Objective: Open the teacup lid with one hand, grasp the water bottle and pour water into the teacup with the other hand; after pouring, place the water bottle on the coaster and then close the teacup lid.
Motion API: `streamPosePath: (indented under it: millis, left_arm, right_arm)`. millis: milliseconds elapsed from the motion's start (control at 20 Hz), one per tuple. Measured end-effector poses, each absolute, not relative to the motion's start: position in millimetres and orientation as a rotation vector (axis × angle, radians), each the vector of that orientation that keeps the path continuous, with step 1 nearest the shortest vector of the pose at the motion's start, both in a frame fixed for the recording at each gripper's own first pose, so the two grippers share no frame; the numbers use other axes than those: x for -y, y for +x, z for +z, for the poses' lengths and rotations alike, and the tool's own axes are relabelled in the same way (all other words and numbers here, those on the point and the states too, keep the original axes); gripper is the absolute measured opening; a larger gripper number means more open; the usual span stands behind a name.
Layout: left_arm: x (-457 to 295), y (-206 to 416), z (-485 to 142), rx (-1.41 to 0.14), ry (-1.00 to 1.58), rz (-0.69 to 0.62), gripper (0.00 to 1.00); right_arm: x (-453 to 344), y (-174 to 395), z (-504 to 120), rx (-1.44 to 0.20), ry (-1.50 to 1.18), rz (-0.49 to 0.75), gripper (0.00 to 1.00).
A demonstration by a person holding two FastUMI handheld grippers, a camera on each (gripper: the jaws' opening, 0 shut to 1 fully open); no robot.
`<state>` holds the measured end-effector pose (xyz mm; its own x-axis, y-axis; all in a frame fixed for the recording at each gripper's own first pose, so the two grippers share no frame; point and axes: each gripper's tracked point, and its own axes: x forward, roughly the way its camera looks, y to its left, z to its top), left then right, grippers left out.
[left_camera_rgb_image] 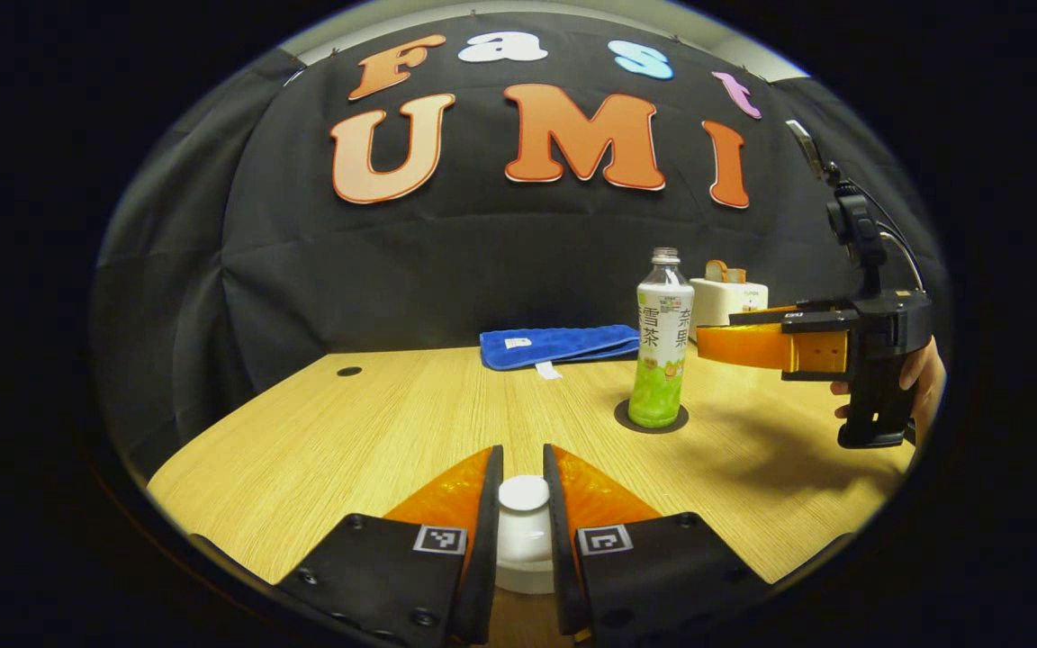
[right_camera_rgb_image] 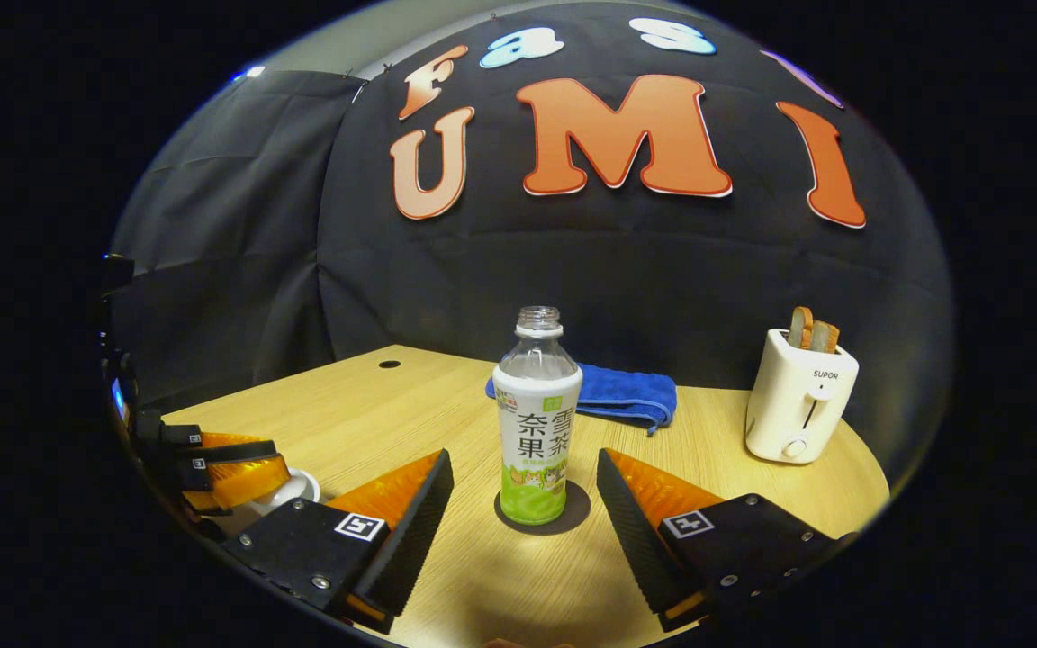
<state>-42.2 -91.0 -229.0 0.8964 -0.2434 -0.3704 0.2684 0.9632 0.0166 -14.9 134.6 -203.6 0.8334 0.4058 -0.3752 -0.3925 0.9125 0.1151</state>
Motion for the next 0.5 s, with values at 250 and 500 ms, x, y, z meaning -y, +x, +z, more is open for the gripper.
streamPosePath:
  millis: [250,500]
  left_arm:
    - [94,-43,-233,-0.369,0.117,-0.242,0.31]
    - [92,-41,-233,-0.358,0.139,-0.230,0.35]
  right_arm:
    - [-126,-28,-202,-0.404,0.051,0.423,0.96]
    - [-113,-34,-196,-0.391,0.056,0.402,0.96]
